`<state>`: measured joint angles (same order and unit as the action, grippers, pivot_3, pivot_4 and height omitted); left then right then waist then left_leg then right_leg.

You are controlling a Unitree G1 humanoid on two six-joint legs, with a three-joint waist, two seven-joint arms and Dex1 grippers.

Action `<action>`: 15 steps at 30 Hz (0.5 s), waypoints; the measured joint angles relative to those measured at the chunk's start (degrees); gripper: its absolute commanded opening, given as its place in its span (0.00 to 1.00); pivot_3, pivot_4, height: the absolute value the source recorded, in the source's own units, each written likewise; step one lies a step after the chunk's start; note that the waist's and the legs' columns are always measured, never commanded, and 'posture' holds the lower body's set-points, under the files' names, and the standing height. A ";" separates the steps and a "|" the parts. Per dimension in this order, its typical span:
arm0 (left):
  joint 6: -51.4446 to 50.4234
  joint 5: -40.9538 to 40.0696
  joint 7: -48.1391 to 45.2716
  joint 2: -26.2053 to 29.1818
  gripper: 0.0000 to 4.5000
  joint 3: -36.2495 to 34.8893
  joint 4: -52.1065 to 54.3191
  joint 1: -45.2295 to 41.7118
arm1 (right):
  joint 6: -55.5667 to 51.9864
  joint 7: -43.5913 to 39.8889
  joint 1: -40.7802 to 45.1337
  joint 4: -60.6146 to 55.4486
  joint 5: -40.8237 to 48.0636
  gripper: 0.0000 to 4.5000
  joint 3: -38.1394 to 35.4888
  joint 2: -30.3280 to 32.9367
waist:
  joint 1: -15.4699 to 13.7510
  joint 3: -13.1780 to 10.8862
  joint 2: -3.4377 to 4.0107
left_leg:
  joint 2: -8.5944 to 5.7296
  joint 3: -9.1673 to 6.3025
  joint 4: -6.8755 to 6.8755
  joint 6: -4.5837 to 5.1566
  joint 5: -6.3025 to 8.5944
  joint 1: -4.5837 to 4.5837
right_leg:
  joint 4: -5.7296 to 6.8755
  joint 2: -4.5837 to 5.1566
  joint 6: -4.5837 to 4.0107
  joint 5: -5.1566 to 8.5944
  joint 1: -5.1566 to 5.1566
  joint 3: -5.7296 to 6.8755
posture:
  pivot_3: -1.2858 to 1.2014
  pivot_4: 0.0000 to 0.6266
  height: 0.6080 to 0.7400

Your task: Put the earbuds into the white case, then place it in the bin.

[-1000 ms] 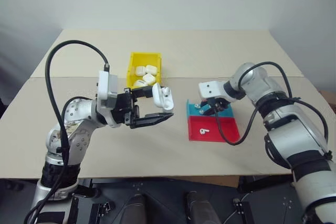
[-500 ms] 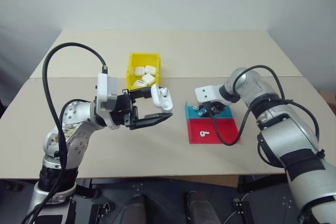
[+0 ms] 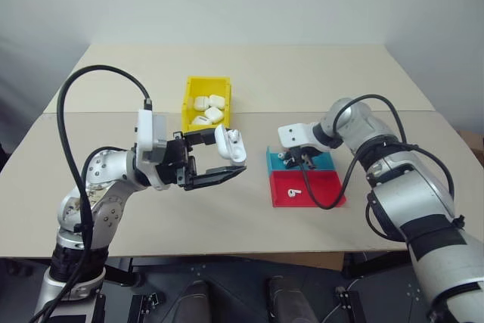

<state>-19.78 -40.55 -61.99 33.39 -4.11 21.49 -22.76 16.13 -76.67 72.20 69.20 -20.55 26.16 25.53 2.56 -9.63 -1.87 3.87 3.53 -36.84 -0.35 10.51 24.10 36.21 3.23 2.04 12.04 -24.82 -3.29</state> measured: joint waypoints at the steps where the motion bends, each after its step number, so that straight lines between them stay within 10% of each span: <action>1: -0.03 -0.07 -0.20 -0.24 0.63 0.26 -0.11 -0.48 | -0.94 -1.04 0.09 -0.12 0.97 0.14 -0.97 0.62 | -0.01 0.00 0.00 | 0.00 0.00 0.00 0.00 0.00 0.04 | -0.01 0.00 0.00 0.00 -0.02 0.00 | 0.52 0.24 1.00; 8: -0.02 -0.28 -3.42 -2.80 0.63 2.94 -4.01 -4.00 | -12.79 -11.89 -1.32 -17.91 11.18 0.14 -9.33 9.72 | -0.48 -0.01 0.02 | -0.01 -0.01 0.00 0.00 0.00 0.16 | -0.06 0.01 0.01 0.01 -0.11 0.03 | 0.52 0.24 1.00; 15: 0.74 0.12 -6.64 -6.21 0.63 5.13 -9.95 -8.88 | -49.51 -8.36 -17.85 -59.19 35.56 0.14 -25.99 14.65 | -1.15 -0.01 0.04 | -0.01 -0.01 -0.02 -0.01 0.00 0.17 | 0.08 -0.01 0.00 0.00 -0.19 -0.03 | 0.52 0.24 1.00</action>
<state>-19.04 -40.43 -68.63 27.18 1.01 11.53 -31.64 -33.39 -85.03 54.36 10.01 15.01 0.17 40.18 1.41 -9.64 -1.83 3.86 3.51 -36.86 -0.36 10.51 24.26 36.29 3.22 2.04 12.04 -25.01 -3.32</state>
